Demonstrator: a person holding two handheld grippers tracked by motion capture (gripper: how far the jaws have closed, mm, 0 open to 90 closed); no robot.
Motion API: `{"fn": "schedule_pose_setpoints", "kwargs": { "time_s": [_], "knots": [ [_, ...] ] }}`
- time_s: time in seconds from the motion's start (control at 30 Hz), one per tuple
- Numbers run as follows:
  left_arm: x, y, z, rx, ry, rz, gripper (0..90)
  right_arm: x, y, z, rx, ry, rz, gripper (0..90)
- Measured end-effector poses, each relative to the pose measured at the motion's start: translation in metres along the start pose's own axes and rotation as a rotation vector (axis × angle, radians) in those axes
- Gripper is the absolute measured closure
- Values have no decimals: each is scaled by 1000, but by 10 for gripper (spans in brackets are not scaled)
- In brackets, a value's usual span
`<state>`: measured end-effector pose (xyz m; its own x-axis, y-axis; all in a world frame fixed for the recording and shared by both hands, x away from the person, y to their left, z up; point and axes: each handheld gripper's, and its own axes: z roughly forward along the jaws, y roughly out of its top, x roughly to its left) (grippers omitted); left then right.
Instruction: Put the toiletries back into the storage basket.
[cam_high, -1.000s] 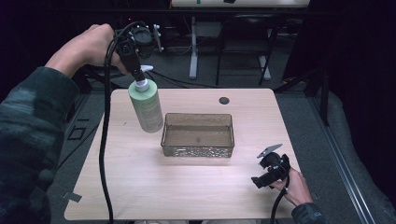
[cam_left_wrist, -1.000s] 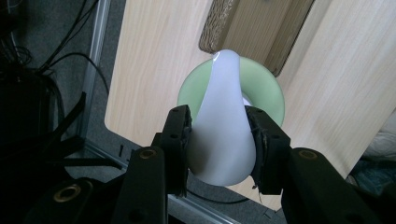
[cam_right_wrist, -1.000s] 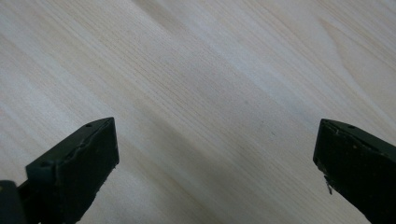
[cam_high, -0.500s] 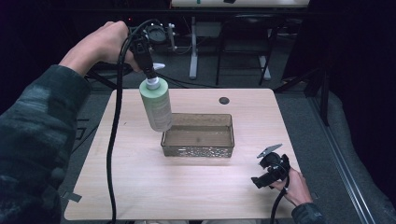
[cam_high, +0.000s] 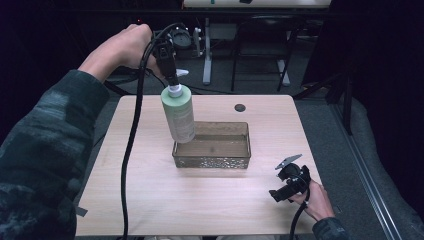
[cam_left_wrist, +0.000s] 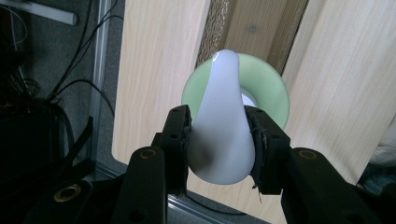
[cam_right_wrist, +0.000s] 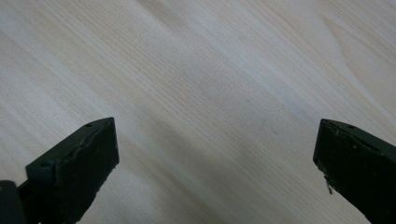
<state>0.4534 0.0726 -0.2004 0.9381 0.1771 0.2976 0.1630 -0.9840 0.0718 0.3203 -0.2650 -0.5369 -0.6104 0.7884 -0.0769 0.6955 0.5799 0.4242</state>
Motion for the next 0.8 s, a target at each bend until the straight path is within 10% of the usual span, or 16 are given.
{"fn": "schedule_pose_setpoints", "kwargs": {
  "time_s": [0.8],
  "knots": [
    [-12,14,28,-18,-25,61,633,1,0,0,12,4,-4,0]
  ]
}}
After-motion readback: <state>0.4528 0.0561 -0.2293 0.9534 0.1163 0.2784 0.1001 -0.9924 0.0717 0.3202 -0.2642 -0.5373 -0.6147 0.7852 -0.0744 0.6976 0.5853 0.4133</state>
